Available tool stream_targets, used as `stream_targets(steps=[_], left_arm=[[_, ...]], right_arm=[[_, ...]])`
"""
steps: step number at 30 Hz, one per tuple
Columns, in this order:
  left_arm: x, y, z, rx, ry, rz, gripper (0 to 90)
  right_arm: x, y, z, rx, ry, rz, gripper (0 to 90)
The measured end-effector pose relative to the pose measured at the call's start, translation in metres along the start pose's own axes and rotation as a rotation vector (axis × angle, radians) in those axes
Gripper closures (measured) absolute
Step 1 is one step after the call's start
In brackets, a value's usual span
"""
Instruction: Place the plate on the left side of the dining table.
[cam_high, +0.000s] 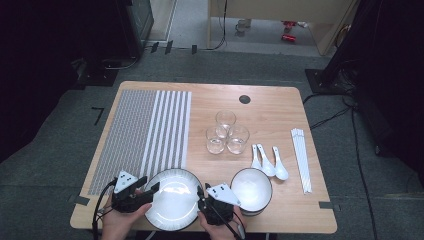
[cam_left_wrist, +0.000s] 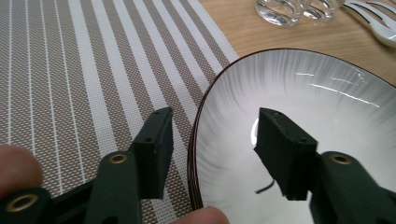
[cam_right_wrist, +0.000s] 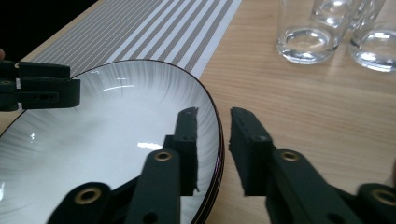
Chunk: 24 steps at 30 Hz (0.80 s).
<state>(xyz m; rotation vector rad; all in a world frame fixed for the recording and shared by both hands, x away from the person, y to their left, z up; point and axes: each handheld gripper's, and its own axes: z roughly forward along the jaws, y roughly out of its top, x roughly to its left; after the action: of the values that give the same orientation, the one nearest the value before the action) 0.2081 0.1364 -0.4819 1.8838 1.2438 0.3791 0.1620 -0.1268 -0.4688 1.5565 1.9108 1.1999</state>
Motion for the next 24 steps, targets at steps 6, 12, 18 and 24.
stream_targets(steps=[6, 12, 18, 24], left_arm=[[-0.001, -0.001, 0.001, 0.012, -0.014, 0.005, 59.4], [0.004, 0.000, -0.004, 0.007, -0.011, -0.006, 67.6], [0.005, -0.001, -0.003, 0.032, -0.005, 0.005, 72.1], [0.010, -0.005, -0.009, 0.056, -0.030, -0.012, 71.1]], right_arm=[[0.002, -0.006, -0.001, -0.021, -0.034, -0.017, 77.0], [-0.004, -0.019, 0.000, -0.021, -0.039, 0.006, 75.0], [-0.006, -0.024, 0.001, -0.032, 0.008, 0.020, 80.7], [-0.003, -0.028, 0.001, -0.052, 0.016, 0.062, 85.3]])
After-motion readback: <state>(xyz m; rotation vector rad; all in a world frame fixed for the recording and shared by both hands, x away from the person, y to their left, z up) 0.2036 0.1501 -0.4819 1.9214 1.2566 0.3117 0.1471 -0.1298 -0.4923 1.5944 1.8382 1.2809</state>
